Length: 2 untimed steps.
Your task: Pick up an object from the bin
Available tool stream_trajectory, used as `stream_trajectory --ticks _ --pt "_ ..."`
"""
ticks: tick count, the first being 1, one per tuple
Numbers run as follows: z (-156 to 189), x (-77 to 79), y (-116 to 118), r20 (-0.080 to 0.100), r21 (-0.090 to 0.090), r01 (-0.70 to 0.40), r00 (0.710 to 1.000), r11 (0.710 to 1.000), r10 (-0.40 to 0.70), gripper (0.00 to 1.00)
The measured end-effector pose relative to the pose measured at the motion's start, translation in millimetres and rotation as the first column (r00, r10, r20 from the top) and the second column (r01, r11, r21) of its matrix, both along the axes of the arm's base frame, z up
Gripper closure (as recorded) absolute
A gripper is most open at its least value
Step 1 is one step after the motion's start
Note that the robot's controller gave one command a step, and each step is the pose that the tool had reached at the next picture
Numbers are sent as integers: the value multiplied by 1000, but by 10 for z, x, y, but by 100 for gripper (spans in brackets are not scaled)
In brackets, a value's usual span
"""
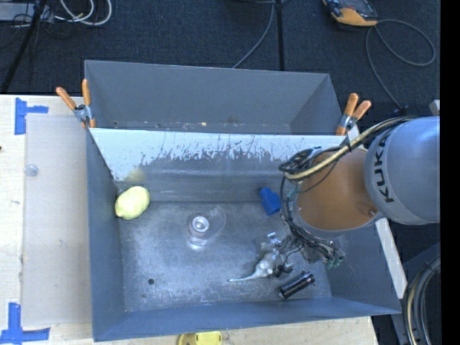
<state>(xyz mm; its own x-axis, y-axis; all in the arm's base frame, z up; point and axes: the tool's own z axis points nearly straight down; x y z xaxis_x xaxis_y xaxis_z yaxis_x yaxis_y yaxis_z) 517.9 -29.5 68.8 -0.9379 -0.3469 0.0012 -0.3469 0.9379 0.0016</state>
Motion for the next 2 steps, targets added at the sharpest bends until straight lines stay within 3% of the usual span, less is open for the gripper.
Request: stream_trajectory --ticks 1,2 --pt "157 442 -41 0 1 -121 993 993 121 100" --pt "157 441 -42 0 2 -120 993 993 120 100"
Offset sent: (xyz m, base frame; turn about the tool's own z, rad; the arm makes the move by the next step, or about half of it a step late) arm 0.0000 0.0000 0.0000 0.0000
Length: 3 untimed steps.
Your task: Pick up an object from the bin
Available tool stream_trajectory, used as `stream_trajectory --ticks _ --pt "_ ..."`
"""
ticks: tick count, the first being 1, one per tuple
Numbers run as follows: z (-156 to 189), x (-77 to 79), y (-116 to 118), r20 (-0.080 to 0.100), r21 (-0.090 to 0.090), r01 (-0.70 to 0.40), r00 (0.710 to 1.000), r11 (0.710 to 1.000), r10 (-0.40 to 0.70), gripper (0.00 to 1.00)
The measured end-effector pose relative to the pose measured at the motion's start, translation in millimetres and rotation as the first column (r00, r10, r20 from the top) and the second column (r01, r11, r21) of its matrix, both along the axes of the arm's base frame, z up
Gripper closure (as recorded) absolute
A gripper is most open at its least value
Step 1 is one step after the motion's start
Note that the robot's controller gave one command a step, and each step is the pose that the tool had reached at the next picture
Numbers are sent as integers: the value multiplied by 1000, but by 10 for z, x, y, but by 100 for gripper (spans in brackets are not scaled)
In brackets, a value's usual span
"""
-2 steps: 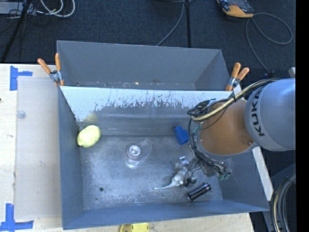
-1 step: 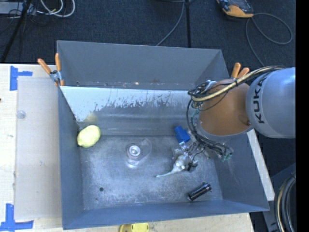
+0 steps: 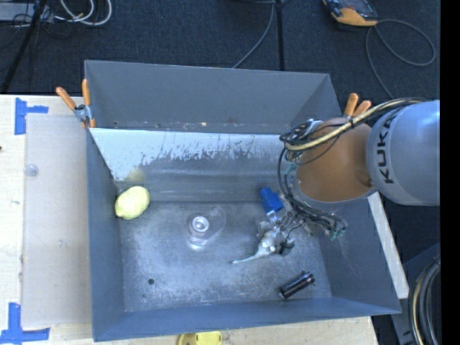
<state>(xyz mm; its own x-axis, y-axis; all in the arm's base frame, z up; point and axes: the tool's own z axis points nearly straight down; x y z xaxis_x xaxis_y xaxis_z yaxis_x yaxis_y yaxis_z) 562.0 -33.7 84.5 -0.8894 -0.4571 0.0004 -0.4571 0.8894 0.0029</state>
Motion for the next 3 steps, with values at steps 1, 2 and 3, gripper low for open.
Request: stream_trajectory --ticks 1,2,3 --pt "167 35 -2 -2 1 -3 1000 1000 3 100" --pt "1288 58 7 0 1 -34 999 999 34 100" --pt "1287 57 3 0 1 -33 999 999 33 100"
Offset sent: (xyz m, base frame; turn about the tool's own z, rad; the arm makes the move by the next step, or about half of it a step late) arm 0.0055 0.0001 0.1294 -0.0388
